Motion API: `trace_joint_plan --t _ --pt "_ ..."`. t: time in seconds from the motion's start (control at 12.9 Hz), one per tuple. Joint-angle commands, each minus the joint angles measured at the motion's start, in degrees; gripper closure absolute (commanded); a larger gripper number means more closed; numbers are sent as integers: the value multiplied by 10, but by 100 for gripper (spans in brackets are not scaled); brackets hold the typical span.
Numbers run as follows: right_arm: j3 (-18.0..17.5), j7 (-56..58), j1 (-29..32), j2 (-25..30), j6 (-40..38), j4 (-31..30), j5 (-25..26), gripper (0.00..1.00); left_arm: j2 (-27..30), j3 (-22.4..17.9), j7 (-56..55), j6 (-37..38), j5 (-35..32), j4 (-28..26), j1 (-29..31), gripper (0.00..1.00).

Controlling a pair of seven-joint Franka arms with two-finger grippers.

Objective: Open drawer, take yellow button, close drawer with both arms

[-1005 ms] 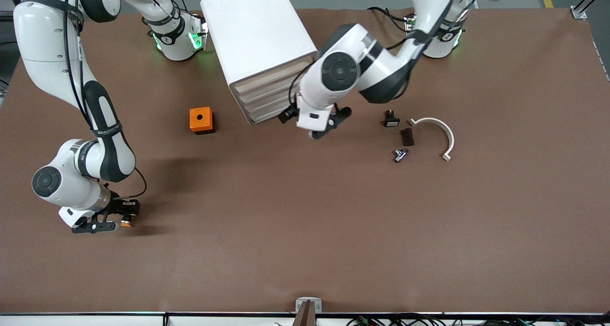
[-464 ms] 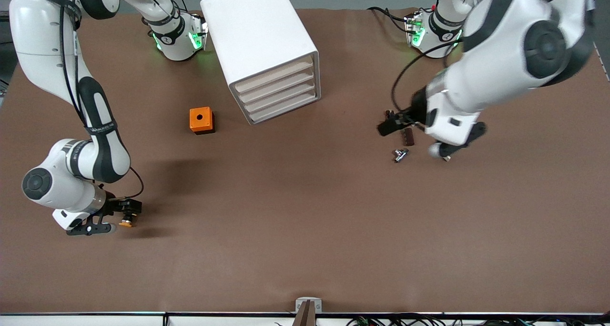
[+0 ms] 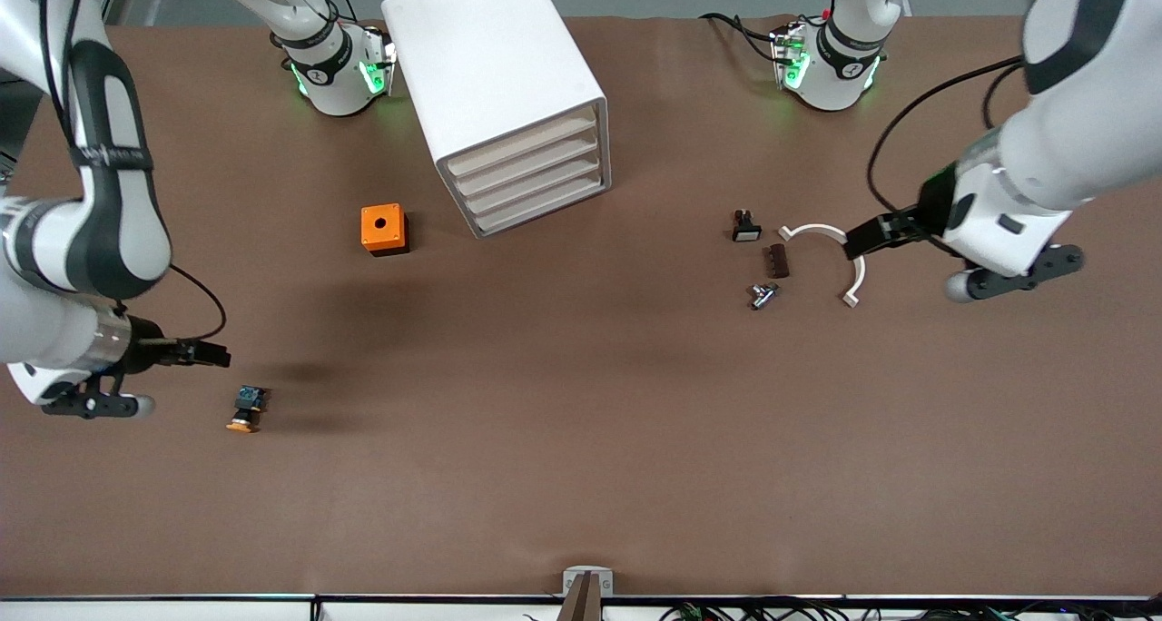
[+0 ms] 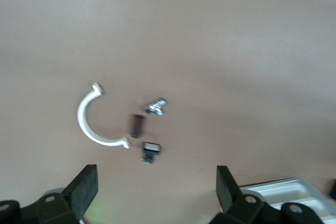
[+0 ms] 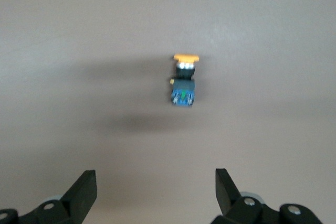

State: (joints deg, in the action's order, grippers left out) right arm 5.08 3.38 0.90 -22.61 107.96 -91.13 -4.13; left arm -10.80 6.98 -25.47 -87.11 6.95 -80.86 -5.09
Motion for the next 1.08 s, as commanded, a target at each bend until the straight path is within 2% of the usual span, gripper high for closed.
trace_joint_plan --t 0.0,0.15,0.31,0.39,0.7,1.0 --pt "-7 -59 -19 83 -73 -16 49 0 22 7 108 21 -21 -14 58 1" --pt "-6 -53 -26 129 -107 -15 52 0 40 1 179 27 -40 -33 68 1" --pt "-3 -26 -16 147 -114 -15 48 0 70 -57 218 26 -49 -67 36 1" --pt "-2 6 -10 148 -115 -14 47 0 82 -73 232 22 -49 -83 26 1" --pt "-6 31 -5 146 -129 2 47 0 140 -105 239 -34 -51 -156 3 1" --pt "-6 15 -26 143 -150 30 55 0 149 -104 239 -42 -69 -158 10 0"
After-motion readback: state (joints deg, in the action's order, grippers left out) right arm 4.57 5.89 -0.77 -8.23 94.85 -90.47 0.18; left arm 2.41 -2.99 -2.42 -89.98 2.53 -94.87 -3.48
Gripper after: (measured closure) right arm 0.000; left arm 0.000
